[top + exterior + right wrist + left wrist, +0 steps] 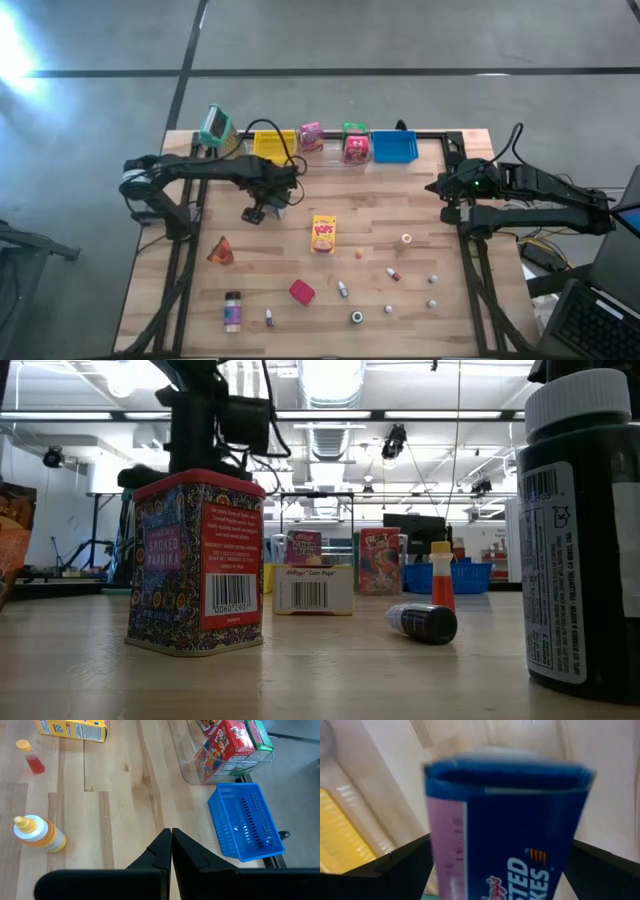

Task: Pick & Place Kitchen Items
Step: Put the blue cereal box into the transparent bin

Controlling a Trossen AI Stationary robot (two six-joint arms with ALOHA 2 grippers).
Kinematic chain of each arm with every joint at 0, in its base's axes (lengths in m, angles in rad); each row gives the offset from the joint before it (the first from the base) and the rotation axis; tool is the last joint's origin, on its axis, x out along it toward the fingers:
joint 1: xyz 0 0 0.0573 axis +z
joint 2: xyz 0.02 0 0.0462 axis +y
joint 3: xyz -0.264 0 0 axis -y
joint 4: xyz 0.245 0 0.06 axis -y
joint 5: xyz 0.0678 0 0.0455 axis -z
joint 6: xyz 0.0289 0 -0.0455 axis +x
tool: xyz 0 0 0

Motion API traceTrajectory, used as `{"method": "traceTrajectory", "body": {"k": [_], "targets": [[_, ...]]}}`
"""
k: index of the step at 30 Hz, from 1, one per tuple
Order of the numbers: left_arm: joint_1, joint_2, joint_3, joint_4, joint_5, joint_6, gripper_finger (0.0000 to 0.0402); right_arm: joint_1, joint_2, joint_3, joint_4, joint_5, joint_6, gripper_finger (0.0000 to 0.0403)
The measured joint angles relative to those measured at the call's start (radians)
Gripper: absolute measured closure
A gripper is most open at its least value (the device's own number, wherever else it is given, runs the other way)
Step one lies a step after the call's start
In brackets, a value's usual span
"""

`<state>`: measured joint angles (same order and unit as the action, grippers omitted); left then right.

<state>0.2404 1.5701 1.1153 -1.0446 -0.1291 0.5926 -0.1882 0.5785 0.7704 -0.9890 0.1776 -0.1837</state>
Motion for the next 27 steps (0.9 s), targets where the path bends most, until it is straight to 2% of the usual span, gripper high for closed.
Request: {"method": "traceTrajectory", "body": {"k": [7,12,27], "targets": [[0.009,-0.001,-0.024,0.028,0.008,0.013,0.0006,0.000,0.000,0.000,0.000,0.000,0.000,0.0394],[0.009,-0.001,-0.024,0.087,0.057,0.017,0.0033,0.000,0.000,0.000,0.000,0.000,0.000,0.0394],[0.013,-0.001,-0.024,0.084,0.059,0.017,0.0094,0.000,0.000,0.000,0.000,0.000,0.000,0.0394]]}}
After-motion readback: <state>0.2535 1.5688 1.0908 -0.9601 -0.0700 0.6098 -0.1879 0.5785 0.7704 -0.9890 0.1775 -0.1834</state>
